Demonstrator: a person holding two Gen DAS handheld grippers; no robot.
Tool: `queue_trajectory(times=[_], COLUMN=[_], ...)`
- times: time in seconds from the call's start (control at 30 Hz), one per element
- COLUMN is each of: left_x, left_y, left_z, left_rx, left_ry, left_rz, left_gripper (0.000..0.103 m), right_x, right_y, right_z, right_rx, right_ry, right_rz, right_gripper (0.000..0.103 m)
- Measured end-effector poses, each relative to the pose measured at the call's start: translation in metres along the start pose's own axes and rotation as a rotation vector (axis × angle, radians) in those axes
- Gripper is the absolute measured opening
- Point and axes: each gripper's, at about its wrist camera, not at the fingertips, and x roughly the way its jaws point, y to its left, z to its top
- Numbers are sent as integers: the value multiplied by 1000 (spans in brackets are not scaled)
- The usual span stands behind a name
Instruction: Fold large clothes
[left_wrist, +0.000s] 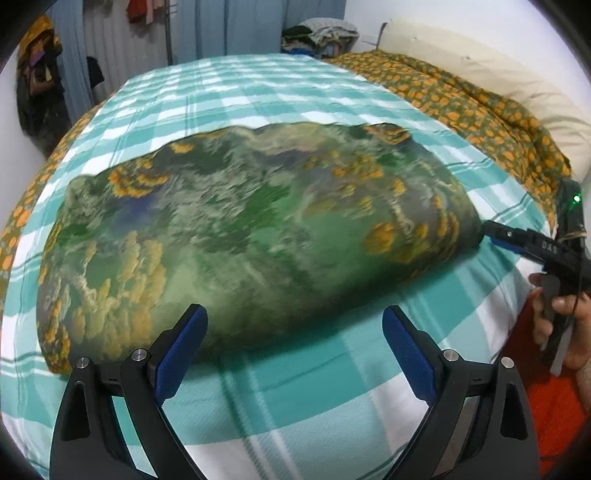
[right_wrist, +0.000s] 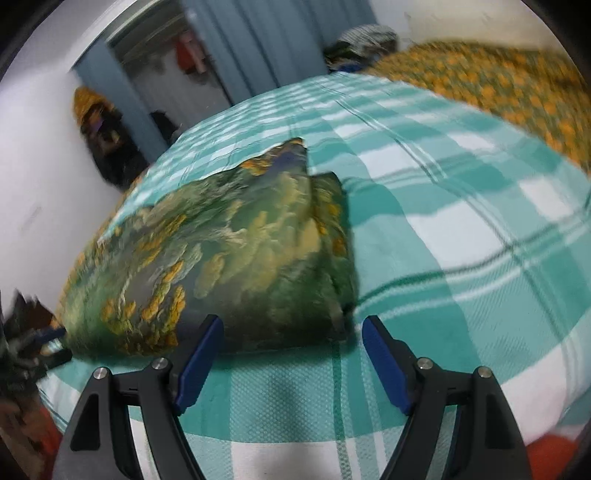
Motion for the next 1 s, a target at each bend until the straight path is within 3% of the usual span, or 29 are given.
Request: queue_trajectory(times=[0.27, 0.43, 0.57, 0.63, 0.7, 0.77, 0.83, 1.0], left_x=[19, 45, 66, 74, 75, 71, 65, 49], left_y=[-14, -20, -34, -40, -42, -42, -38, -17], left_z=[15, 11, 6, 2, -2, -1, 3, 22], left_rx=[13, 38, 138, 198, 229, 237, 223, 146], left_ry=[3, 42, 104, 127, 127, 131, 138, 146], left_rz=[5, 40, 85, 118, 131, 119, 87, 50], left_gripper=[96, 97, 102, 102, 102, 102, 102, 101], right_x=[20, 41, 58, 66, 71, 73, 68, 56], right_y=[-37, -44, -42, -39, -34, -29, -28, -19], right_z=[-8, -5, 2, 6, 8, 11, 12, 18], right_rx=[304, 390, 447, 469, 451, 406, 393, 343], right_ry=[64, 79, 75, 65, 55, 61, 38, 4], right_rz=[207, 241, 260, 250, 240, 201, 224, 232], right_gripper=[83, 84, 97, 97, 91, 63, 50, 45])
